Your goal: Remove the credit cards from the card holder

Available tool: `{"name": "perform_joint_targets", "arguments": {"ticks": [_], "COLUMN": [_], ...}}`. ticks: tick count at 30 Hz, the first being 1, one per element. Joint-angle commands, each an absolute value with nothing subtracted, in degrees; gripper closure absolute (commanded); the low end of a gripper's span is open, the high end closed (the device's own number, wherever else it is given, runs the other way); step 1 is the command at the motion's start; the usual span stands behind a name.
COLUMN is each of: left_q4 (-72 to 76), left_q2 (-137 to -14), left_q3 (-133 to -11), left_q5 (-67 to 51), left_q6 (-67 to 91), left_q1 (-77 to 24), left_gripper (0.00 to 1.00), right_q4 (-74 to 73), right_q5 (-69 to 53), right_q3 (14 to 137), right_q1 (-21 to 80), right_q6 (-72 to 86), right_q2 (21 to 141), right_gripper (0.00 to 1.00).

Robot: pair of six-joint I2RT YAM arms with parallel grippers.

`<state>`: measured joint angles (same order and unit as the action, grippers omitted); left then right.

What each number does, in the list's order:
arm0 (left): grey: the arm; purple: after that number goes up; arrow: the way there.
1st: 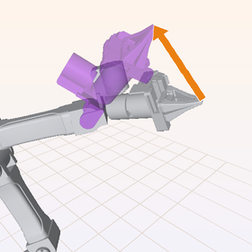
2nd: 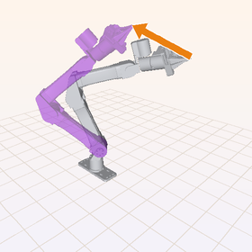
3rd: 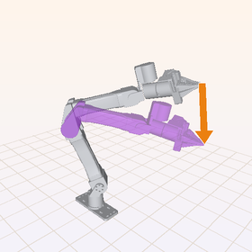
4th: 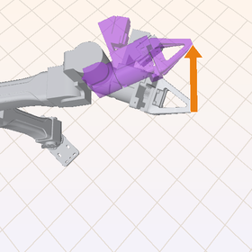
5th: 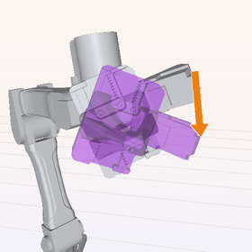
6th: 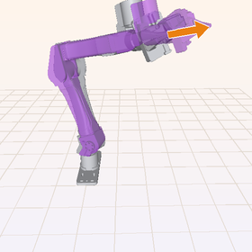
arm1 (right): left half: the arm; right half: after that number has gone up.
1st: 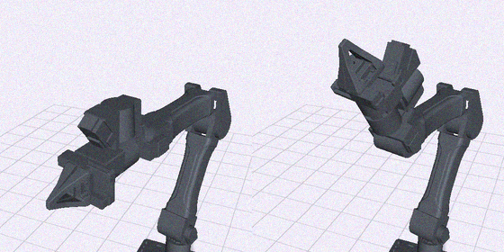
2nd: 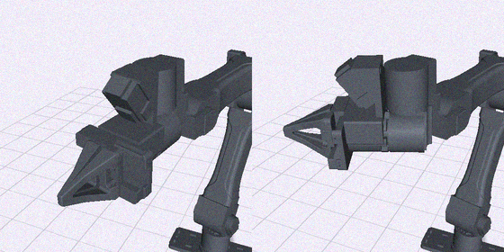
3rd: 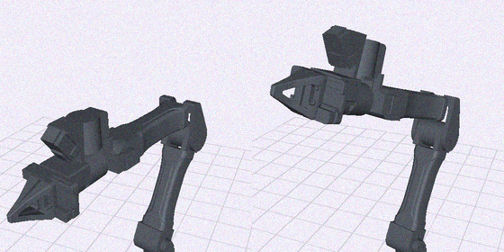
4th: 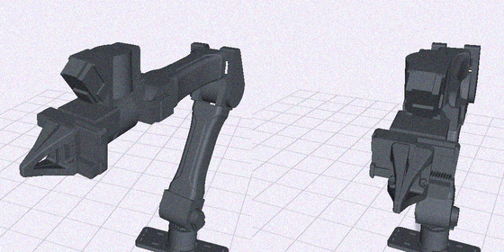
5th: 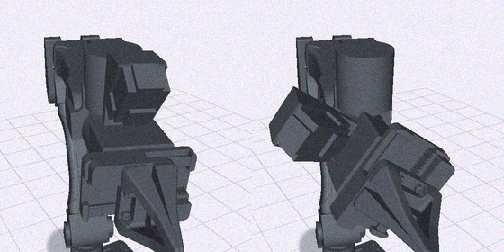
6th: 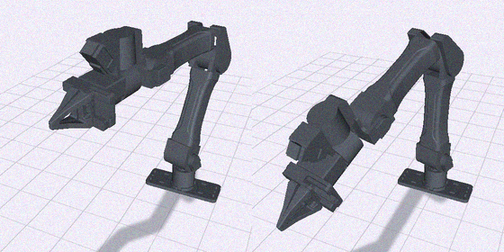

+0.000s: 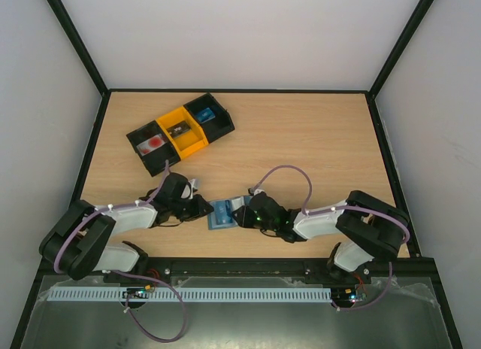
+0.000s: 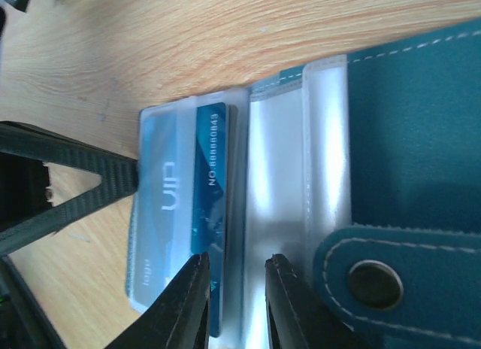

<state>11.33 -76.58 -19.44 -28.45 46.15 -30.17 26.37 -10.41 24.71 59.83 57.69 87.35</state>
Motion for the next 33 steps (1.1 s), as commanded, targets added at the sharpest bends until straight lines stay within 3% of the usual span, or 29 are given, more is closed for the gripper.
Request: {"name": "perform_joint_targets", "arguments": {"ticks": [1, 19, 27, 33], "left_q4": [11.4, 10.6, 10.2, 10.2], "left_q2": [-77.7, -79.2, -79.4, -79.4], "left_q3": [-19.5, -20.1, -20.4, -20.1], "left_q5": [-27.6, -26.3, -26.6, -26.4], "left_q6": [45.1, 43.9, 43.5, 43.2], "left_q1": [-29.9, -29.9, -29.9, -29.6], "left_gripper": [0.88, 0.93, 0.93, 0.93], "right_q4": [33.0, 37.8, 38.7, 40.0], "right_q5": [-12.9, -15.7, -16.3, -16.0], "right_q3": [23.4, 24.0, 23.2, 20.0], "right_q1": [59.3, 57.2, 56.9, 56.0], "right_q6": [60.2, 61.8, 61.8, 62.1], "right_q2": [88.5, 94.4, 94.4, 91.8], "right_gripper": [0.78, 0.81, 0.97, 0.98]}}
